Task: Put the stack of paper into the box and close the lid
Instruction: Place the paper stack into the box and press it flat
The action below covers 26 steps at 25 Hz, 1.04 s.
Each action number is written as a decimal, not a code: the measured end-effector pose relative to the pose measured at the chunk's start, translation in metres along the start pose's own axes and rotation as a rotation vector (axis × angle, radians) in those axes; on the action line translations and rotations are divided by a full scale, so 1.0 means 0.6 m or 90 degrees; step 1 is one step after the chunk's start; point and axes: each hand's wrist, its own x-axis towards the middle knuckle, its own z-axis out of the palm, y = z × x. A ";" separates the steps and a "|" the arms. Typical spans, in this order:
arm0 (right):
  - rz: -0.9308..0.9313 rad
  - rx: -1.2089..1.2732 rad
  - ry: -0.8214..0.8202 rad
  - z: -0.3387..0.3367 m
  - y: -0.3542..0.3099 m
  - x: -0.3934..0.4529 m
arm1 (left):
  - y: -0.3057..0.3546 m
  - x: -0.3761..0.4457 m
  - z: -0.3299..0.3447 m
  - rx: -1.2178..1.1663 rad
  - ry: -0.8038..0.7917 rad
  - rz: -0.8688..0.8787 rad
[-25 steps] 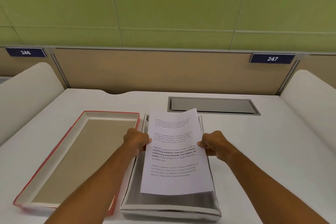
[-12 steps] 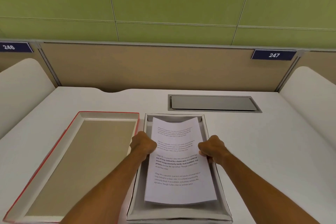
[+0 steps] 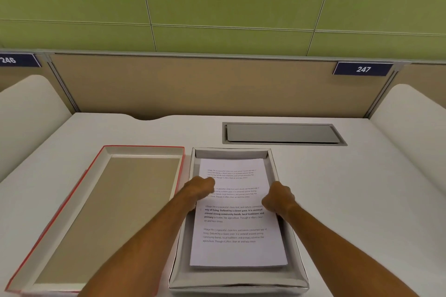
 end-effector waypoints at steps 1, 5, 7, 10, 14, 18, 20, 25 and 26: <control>0.001 0.020 -0.013 -0.001 -0.002 -0.004 | -0.001 -0.002 0.000 -0.012 -0.006 -0.005; 0.024 0.139 -0.046 -0.011 -0.005 -0.025 | -0.004 -0.015 0.005 -0.077 -0.036 -0.014; 0.033 0.220 -0.073 -0.011 -0.006 -0.037 | -0.012 -0.021 0.009 -0.101 -0.052 -0.018; 0.050 0.319 -0.125 -0.009 0.001 -0.058 | -0.023 -0.036 0.013 -0.148 -0.086 -0.026; 0.070 0.364 -0.211 -0.008 0.016 -0.078 | -0.038 -0.050 0.015 -0.156 -0.099 -0.056; 0.085 0.387 -0.226 -0.016 0.024 -0.078 | -0.053 -0.041 0.009 -0.195 -0.086 -0.111; 0.082 0.397 -0.236 -0.017 0.027 -0.075 | -0.055 -0.038 0.006 -0.210 -0.087 -0.113; 0.069 0.381 -0.246 -0.015 0.029 -0.062 | -0.055 -0.038 0.004 -0.198 -0.083 -0.097; 0.066 0.374 -0.240 -0.018 0.023 -0.058 | -0.054 -0.038 0.002 -0.193 -0.074 -0.090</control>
